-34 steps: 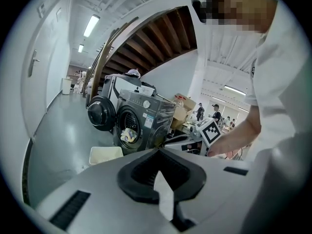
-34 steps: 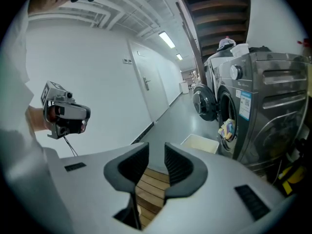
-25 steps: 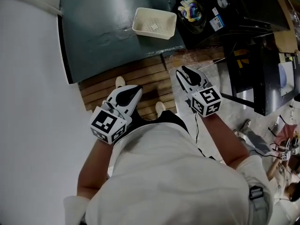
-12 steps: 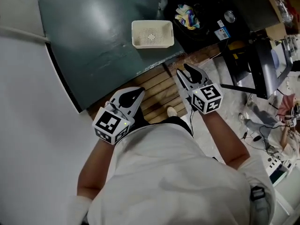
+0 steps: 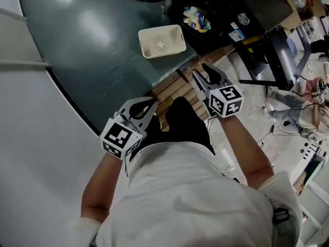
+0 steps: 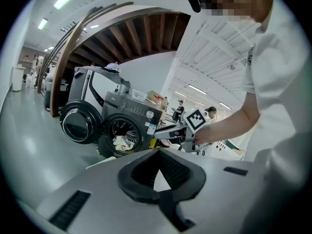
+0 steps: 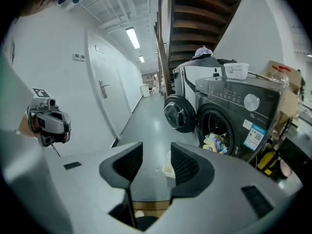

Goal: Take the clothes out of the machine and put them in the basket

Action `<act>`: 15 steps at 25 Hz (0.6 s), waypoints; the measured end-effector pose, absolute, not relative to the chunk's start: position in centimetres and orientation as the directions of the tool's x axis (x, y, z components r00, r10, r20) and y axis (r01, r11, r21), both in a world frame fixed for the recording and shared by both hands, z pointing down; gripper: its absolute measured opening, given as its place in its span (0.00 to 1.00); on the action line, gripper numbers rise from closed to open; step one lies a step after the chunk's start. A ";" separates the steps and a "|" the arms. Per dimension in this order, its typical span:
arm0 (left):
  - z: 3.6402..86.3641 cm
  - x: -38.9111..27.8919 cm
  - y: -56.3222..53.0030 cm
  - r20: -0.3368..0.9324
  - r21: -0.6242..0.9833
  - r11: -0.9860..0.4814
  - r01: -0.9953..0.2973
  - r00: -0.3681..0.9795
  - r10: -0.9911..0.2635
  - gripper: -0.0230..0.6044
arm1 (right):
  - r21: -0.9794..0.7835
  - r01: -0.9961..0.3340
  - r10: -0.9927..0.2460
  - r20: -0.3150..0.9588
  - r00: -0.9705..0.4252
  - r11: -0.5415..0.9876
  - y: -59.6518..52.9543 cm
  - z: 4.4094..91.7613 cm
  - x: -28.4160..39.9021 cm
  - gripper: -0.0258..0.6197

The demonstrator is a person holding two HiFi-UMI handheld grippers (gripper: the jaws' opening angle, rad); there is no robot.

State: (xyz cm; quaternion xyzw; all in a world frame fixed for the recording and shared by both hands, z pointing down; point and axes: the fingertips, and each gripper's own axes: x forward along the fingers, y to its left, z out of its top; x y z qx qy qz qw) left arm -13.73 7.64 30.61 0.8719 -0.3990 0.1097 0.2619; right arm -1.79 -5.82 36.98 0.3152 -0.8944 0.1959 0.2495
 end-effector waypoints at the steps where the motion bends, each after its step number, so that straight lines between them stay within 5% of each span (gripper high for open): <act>1: 30.8 -13.5 6.9 0.399 0.375 -0.553 -0.744 0.668 -0.628 0.03 | -0.194 -0.668 -0.469 0.573 -0.672 0.719 -6.6 37.2 -1.8 0.29; 15: 33.3 -10.6 -3.1 0.440 0.392 -0.642 -0.660 0.747 -0.499 0.03 | -0.232 -0.804 -0.552 0.622 -0.556 0.548 -20.0 46.7 -0.3 0.40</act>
